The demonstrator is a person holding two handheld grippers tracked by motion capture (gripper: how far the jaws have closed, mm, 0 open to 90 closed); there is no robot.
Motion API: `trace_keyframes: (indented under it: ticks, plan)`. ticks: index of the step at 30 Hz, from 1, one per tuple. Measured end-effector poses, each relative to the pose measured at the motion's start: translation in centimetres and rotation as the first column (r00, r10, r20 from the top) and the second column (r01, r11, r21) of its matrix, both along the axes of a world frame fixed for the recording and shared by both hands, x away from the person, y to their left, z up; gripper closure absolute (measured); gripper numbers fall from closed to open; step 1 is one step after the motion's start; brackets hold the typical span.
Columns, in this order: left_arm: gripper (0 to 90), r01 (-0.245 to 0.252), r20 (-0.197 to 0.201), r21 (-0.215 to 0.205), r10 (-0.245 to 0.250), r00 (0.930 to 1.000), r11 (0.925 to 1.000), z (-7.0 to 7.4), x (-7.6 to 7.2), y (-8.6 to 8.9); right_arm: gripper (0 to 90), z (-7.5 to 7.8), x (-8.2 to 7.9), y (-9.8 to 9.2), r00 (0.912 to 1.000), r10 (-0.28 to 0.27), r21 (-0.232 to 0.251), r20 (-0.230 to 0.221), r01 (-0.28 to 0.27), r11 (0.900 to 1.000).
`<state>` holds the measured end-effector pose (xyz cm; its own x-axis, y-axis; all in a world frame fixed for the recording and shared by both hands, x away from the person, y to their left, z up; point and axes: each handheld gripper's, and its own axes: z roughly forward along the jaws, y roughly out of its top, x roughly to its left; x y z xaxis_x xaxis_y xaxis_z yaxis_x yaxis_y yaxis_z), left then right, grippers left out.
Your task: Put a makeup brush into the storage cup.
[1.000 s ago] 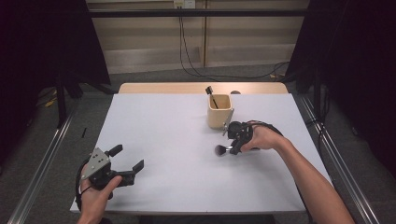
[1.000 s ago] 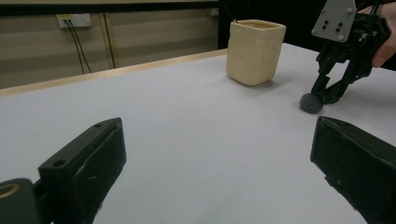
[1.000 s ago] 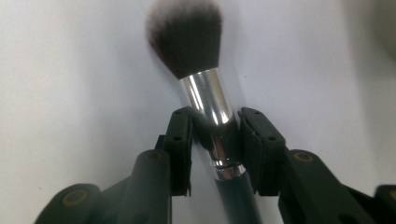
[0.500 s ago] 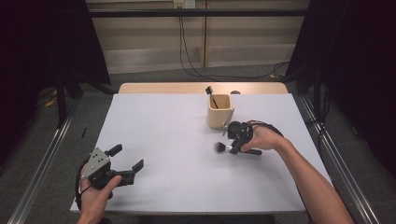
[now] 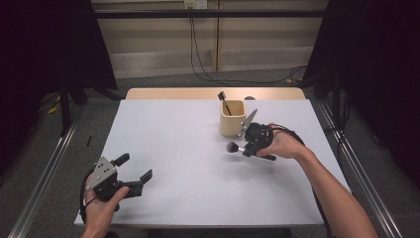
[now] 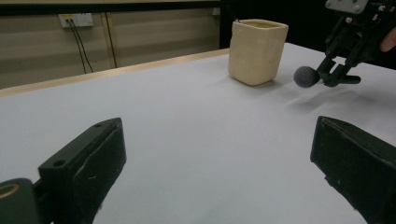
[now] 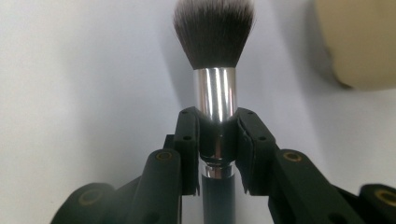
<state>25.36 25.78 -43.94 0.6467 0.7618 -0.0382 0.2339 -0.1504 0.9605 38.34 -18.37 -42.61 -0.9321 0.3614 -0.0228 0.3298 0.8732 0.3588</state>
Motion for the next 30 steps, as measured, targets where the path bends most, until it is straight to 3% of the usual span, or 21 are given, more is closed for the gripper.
trace_keyframes:
  ticks: [5,11,17,21,24,28,30]
  plan:
    - [3.5,0.002,-0.004,-0.003,-0.002,1.0000,1.0000,0.0,0.0,0.0,72.2,0.1,-0.5,-0.8,0.9975,-0.032,0.076,0.064,0.027,0.997]
    - [3.4,-0.001,-0.005,0.002,0.001,1.0000,1.0000,-0.1,0.1,0.0,72.1,0.0,-0.9,-1.9,0.9939,-0.092,0.159,0.060,0.082,0.984]
    - [3.5,-0.001,-0.002,0.003,0.001,1.0000,1.0000,0.0,0.0,0.0,72.1,0.3,-1.2,-3.2,0.9858,-0.161,0.274,0.047,0.142,0.951]
    - [3.4,-0.004,-0.003,0.004,0.004,1.0000,1.0000,-0.1,0.1,0.0,72.1,0.6,-1.7,-3.9,0.9730,-0.226,0.327,0.047,0.199,0.924]
    - [3.5,0.002,-0.005,0.006,-0.002,1.0000,1.0000,-0.1,0.1,-0.1,72.1,0.6,-1.9,-4.3,0.9651,-0.256,0.373,0.055,0.218,0.902]
    - [3.4,0.002,-0.005,0.006,-0.002,1.0000,1.0000,-0.1,0.1,-0.1,72.1,0.6,-2.1,-4.4,0.9576,-0.279,0.411,0.073,0.226,0.883]
    - [3.4,-0.001,-0.006,0.004,0.001,1.0000,1.0000,-0.1,0.1,-0.1,72.1,0.6,-2.2,-4.4,0.9514,-0.295,0.442,0.089,0.228,0.868]
